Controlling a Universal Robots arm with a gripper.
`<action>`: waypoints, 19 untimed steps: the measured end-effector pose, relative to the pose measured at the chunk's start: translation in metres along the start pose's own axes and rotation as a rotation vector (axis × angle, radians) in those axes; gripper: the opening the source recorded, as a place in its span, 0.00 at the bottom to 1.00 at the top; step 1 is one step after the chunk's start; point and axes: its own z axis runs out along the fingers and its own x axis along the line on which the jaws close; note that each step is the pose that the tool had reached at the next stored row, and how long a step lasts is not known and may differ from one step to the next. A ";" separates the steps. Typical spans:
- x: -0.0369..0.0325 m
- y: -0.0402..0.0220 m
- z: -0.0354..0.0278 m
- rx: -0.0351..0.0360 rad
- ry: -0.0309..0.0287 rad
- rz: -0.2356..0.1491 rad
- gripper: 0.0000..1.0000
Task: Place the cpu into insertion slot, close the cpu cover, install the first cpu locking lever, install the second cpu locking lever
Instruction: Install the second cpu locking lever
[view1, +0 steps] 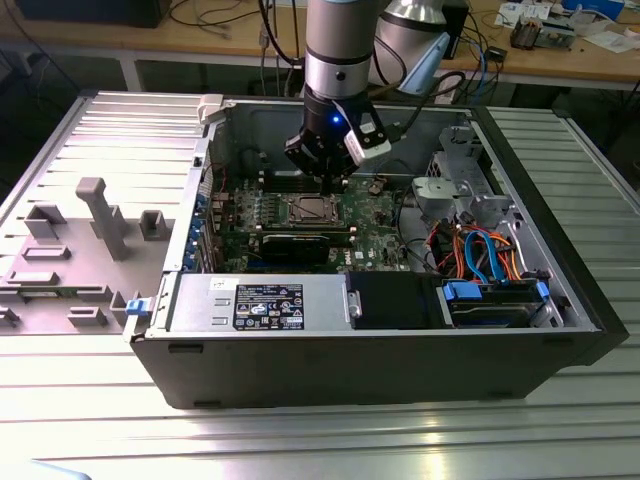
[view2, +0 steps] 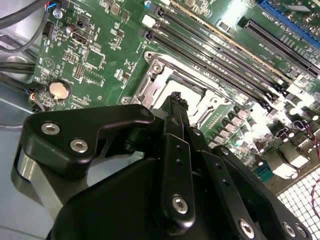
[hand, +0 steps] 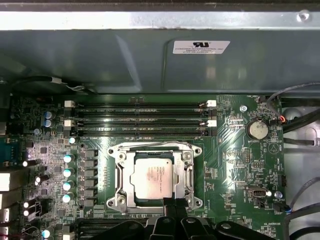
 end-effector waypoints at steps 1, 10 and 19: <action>0.0000 0.0000 0.0000 0.0000 0.0000 0.000 0.11; 0.0000 -0.0002 -0.0001 0.0001 0.0000 0.000 0.11; 0.0000 -0.0012 -0.0002 0.0002 0.0001 0.000 0.11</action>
